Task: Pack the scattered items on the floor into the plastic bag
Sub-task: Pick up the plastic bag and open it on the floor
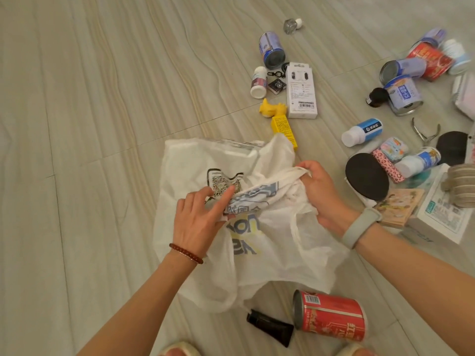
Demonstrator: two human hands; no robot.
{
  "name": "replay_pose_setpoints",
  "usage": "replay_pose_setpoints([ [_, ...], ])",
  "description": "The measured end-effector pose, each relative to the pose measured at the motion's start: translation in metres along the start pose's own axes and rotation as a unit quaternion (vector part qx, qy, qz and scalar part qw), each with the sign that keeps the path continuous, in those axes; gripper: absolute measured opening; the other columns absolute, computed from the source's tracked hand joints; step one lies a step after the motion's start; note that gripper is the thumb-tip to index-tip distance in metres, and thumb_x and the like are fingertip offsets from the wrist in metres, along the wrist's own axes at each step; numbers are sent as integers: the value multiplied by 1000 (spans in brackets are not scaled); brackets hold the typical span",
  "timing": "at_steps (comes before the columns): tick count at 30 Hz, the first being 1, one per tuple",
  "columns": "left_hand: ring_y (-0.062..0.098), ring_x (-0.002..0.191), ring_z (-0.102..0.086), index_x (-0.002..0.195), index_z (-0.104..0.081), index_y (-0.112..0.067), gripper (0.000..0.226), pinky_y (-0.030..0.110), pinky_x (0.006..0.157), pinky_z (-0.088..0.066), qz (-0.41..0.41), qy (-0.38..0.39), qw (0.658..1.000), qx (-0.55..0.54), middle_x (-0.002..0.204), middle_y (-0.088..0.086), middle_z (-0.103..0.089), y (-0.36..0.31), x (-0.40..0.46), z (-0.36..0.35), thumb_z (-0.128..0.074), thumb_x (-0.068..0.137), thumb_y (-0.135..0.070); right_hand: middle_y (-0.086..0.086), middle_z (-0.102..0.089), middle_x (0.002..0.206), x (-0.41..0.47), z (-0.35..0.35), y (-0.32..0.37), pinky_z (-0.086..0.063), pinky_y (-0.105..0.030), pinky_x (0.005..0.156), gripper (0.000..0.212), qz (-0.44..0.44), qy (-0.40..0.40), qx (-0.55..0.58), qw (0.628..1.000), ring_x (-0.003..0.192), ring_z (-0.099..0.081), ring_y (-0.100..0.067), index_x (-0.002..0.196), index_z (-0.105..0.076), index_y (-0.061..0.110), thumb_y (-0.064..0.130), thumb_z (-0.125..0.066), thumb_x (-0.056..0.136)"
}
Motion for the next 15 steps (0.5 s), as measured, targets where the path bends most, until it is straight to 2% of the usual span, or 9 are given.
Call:
replay_pose_setpoints([
  [3,23,55,-61,109,-60,-24,35,25,37,-42,31,9,998,-56,78,8,-67,8,1,3,-50,76,-24,6,-48,78,-6,2,2,-35,-15,61,22,123,1,-154,980,68,-43,-11,90,-41,24,4,-35,93],
  [4,24,53,-63,104,-66,-20,32,27,39,-44,81,26,992,-93,78,8,-69,11,3,2,-51,76,-17,3,-50,80,-9,3,0,-35,-16,60,21,159,20,-210,965,66,-44,-11,95,-40,25,5,-34,93],
  [5,26,59,-66,101,-69,-16,29,32,47,-50,160,48,976,-143,81,10,-71,15,4,0,-51,78,-10,0,-52,86,-13,3,-1,-36,-20,62,20,182,44,-259,948,67,-46,-11,101,-40,27,9,-34,93],
  [6,29,70,-67,100,-70,-12,28,36,60,-55,251,75,943,-205,87,13,-72,17,5,-2,-50,82,-4,-3,-52,96,-17,3,-3,-40,-25,67,21,206,64,-310,926,72,-50,-14,109,-42,28,17,-34,93],
  [8,30,85,-66,94,-69,-8,25,40,78,-55,413,107,834,-350,88,15,-70,20,8,-6,-47,86,1,-2,-45,111,-23,2,-9,-46,-35,73,41,245,96,-419,869,78,-54,-23,128,-38,33,40,-31,88],
  [10,26,83,-62,78,-64,-10,27,36,74,-54,527,99,685,-492,78,10,-65,16,17,-4,-44,86,5,-1,-36,114,-25,1,-18,-48,-36,68,54,253,131,-493,822,68,-49,-23,134,-24,48,57,-23,80],
  [11,23,79,-61,73,-60,-12,29,33,72,-51,555,96,629,-536,76,8,-62,13,22,-3,-41,86,7,-3,-35,116,-25,1,-24,-49,-37,66,54,255,139,-520,803,66,-47,-22,132,-18,53,61,-21,78],
  [13,19,71,-58,71,-55,-11,31,32,70,-46,577,94,551,-595,72,8,-58,7,29,0,-36,85,9,-7,-40,112,-22,3,-31,-51,-40,60,49,265,129,-533,793,66,-50,-23,127,-22,52,59,-22,79],
  [15,14,54,-56,71,-50,-11,32,28,60,-48,596,84,493,-628,65,7,-52,1,30,0,-31,84,10,-9,-47,102,-21,3,-30,-49,-38,50,41,283,113,-503,809,61,-53,-28,120,-44,41,52,-27,84],
])
Point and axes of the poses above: each hand's wrist, its own x-axis towards the middle knuckle, its own z-axis out of the back of the hand, y = z × x, the point moved 3 cm from there along x, towards the middle knuckle
